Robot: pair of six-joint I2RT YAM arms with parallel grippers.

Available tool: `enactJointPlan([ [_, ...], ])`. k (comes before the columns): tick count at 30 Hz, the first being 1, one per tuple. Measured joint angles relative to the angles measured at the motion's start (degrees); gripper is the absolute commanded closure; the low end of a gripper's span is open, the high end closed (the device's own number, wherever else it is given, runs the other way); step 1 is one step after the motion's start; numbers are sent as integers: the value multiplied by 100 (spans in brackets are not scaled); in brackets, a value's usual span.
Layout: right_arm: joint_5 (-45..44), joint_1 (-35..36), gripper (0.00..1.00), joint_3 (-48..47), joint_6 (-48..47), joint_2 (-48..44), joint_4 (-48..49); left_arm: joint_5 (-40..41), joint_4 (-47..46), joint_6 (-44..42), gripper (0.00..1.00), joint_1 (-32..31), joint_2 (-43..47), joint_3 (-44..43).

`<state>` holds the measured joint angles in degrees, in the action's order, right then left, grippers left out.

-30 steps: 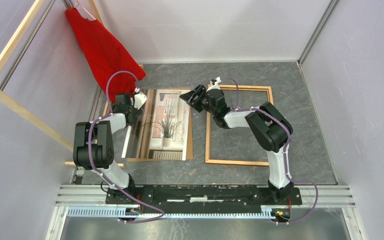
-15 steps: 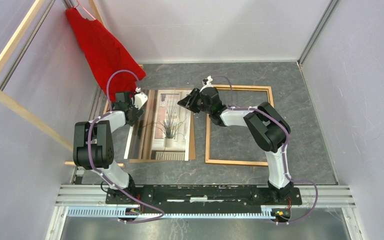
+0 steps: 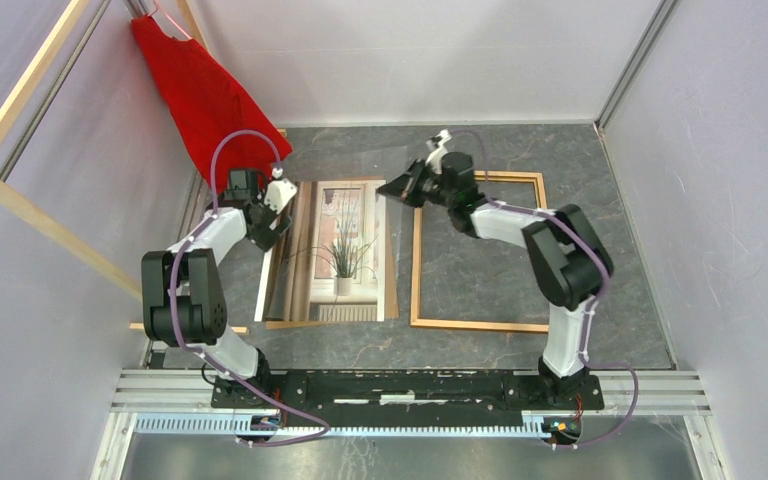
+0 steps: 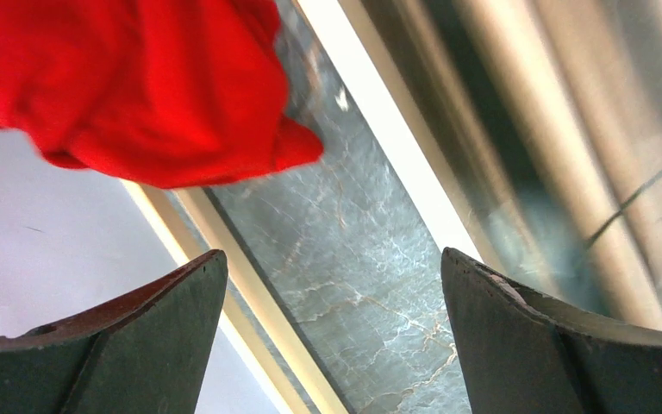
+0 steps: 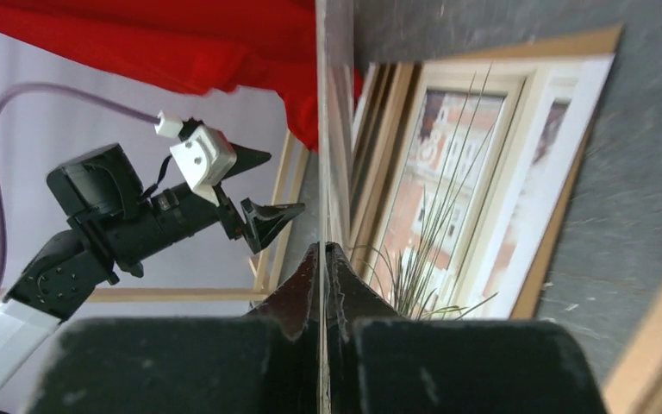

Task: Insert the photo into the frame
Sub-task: Pick up the photo frame item at the center of the board, then move the photo frame to the center of the board.

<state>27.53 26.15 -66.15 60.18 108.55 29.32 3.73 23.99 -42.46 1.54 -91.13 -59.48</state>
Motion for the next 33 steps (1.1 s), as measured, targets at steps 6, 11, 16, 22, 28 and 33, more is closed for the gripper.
enactJointPlan([
  [6,306,-1071,100,271,-398,-1517,-833,-87,319,387,0,-1069,262,-570],
  [11,363,-2070,100,772,-809,-2887,-1818,-393,540,940,0,-2197,-140,-1029],
  [16,140,-3279,100,1412,-1137,-4054,-3185,-658,555,1532,0,-2905,-824,-1744],
  [22,-407,-3770,100,656,-2068,-4288,-4918,-935,505,2205,0,-3499,-1766,-2817],
  [28,-422,-3891,100,398,-2640,-4345,-5517,-1316,472,2684,5,-3860,-2396,-3095],
  [33,-378,-3908,100,398,-2968,-4330,-5941,-1460,468,2940,17,-4015,-2712,-3095],
])
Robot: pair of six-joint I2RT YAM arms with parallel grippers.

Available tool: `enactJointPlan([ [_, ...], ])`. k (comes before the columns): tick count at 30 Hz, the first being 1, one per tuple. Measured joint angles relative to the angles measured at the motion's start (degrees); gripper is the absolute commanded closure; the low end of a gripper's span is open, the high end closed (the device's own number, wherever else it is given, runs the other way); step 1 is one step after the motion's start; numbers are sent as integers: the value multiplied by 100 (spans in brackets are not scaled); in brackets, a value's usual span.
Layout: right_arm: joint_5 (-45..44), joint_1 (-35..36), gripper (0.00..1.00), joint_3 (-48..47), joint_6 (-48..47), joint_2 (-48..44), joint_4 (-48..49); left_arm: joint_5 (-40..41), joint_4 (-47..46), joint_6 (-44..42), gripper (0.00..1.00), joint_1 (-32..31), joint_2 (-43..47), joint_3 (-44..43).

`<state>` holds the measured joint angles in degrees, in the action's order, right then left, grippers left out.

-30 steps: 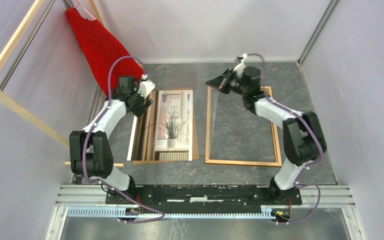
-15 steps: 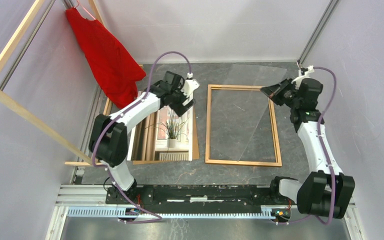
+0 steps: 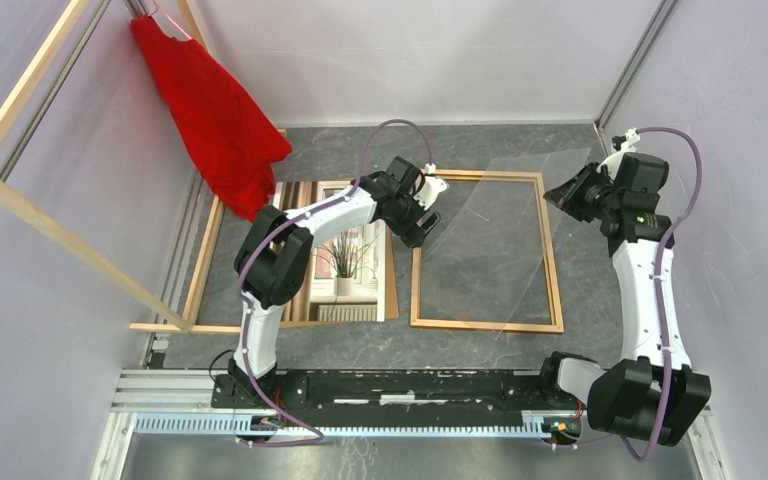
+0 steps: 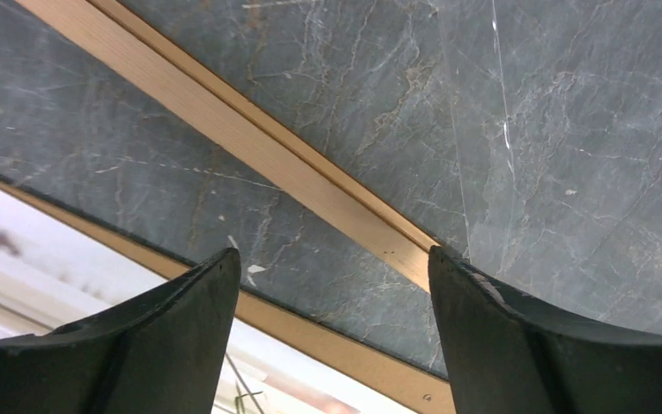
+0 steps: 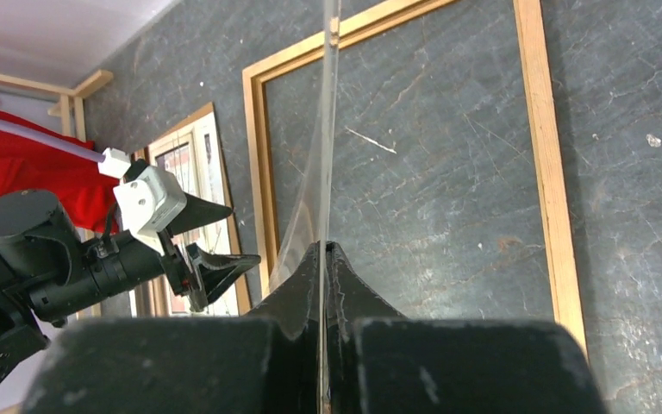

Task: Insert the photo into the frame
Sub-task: Move the photo frame to the center of the board.

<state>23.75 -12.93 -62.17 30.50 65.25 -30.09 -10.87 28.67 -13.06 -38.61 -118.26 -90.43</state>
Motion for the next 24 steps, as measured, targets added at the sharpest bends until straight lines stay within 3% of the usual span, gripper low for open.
enactJointPlan([
  [5,74,-11,100,0,-236,55,-216,-31,-4,133,38,-20,-120,0],
  [9,136,-11,100,4,-378,70,-295,-33,-63,168,49,-20,-122,0],
  [12,199,-11,100,22,-420,70,-330,-72,-85,168,47,-15,-122,9],
  [18,319,-22,100,142,-490,70,-356,-481,-94,260,27,-15,-122,52],
  [24,337,-26,100,210,-507,70,-350,-776,-101,525,32,-28,-122,74],
])
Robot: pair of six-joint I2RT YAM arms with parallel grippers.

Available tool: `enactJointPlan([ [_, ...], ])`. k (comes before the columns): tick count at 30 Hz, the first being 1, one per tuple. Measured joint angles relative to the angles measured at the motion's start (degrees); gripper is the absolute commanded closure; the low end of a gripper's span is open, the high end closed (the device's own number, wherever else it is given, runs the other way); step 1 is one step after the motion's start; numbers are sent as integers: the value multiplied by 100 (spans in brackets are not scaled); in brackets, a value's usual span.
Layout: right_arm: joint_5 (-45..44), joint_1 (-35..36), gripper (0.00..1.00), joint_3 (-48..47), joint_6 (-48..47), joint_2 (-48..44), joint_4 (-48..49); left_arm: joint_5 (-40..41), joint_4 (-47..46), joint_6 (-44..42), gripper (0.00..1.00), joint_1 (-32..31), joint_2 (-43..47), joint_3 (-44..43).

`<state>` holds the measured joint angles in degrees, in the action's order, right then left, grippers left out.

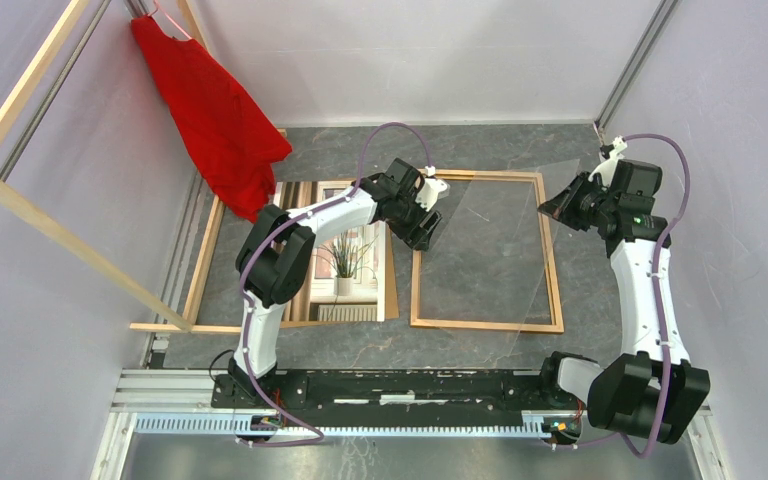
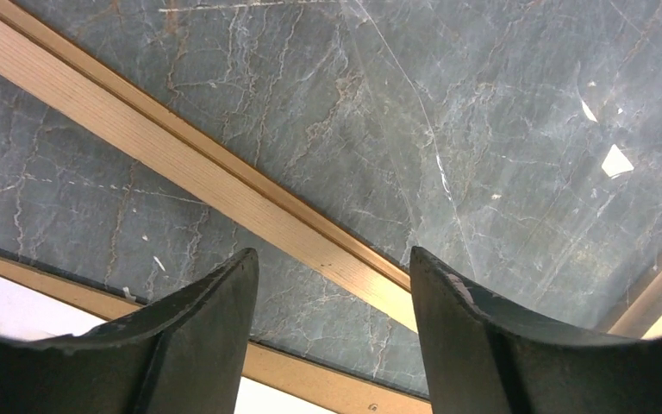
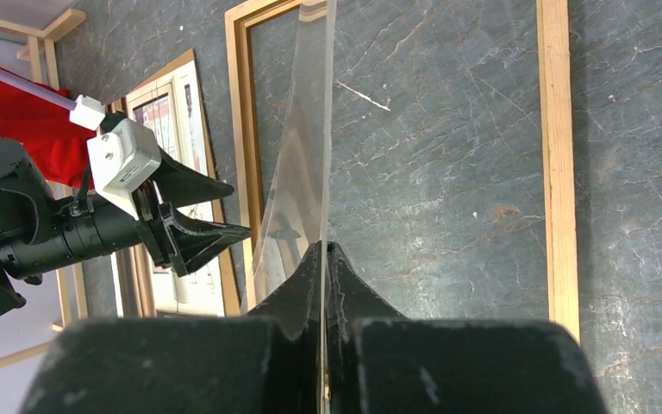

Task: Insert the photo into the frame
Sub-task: Move the photo frame to the center of the board.

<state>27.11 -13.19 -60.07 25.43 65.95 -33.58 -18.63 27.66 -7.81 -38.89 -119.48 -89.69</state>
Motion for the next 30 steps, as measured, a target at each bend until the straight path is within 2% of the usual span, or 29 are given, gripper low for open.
enactJointPlan([
  [4,33,0,100,33,2,-2,7,146,-2,7,38,-37,-35,52],
  [9,168,0,100,162,37,-31,76,238,-166,79,55,-55,-155,210],
  [16,417,2,100,546,225,-61,358,442,-516,127,72,-114,-72,431],
  [20,614,0,100,935,428,-142,658,789,-780,-87,76,-173,111,699],
  [27,1093,2,100,1609,916,-98,1370,1499,-1296,-850,76,-186,420,1255],
  [29,1224,7,100,1655,1021,-13,1567,1661,-1370,-1023,74,-186,470,1346],
  [30,1307,7,100,1670,1073,55,1709,1731,-1405,-1102,70,-186,483,1384],
])
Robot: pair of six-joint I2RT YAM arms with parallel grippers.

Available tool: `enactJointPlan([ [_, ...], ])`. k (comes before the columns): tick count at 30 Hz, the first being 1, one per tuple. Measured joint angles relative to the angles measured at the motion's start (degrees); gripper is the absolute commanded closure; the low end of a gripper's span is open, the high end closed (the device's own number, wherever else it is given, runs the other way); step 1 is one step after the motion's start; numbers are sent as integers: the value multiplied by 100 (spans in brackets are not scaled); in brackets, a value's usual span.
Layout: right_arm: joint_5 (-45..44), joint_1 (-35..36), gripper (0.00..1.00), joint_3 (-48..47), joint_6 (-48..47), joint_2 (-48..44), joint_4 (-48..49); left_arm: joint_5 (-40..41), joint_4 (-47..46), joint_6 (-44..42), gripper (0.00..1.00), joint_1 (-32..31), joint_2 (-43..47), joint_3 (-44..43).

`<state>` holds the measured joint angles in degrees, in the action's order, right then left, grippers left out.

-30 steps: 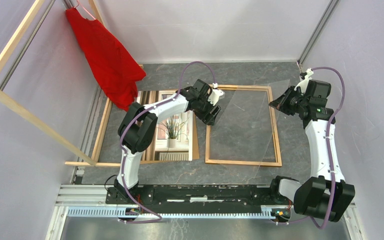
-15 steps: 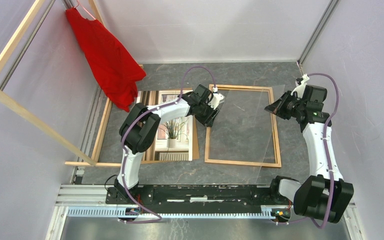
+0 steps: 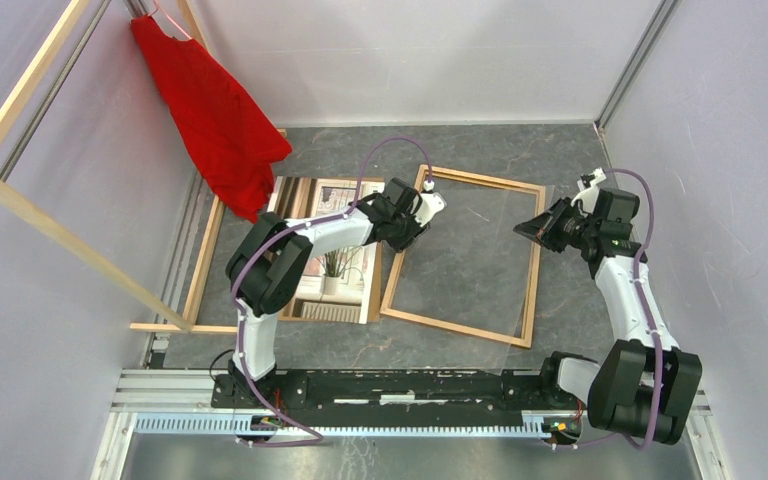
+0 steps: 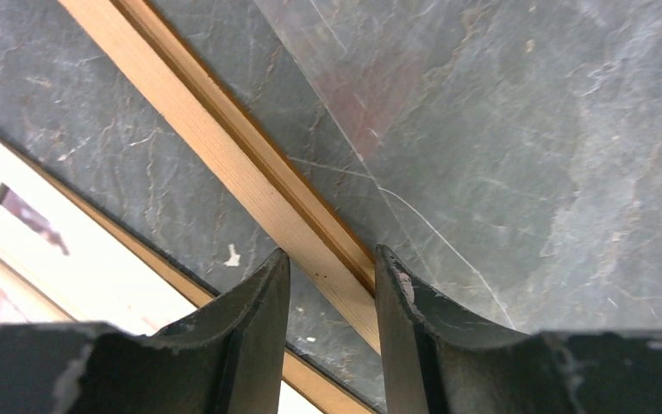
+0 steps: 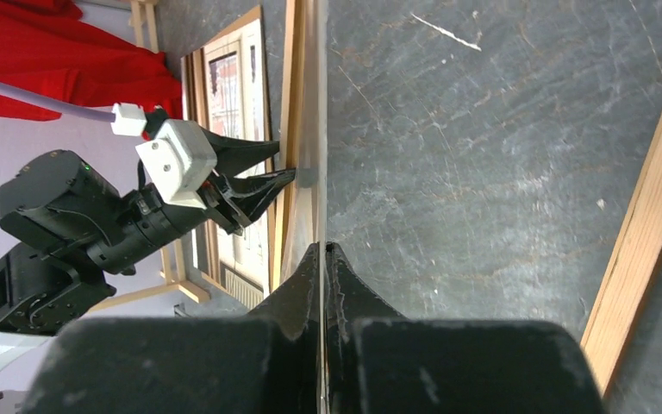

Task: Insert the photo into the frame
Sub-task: Move the photo frame to the center of the board.

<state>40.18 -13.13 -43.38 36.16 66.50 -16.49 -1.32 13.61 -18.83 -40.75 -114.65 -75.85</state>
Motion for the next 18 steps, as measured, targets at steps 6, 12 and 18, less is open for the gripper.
enactJointPlan([
  [6,343,-2,100,13,175,551,748,229,146,-227,34,28,4,-39],
  [12,542,0,100,13,273,1054,1270,-238,1132,-223,27,332,42,-540],
  [18,782,0,100,13,496,1185,1923,-828,1508,-225,33,1102,387,-855],
])
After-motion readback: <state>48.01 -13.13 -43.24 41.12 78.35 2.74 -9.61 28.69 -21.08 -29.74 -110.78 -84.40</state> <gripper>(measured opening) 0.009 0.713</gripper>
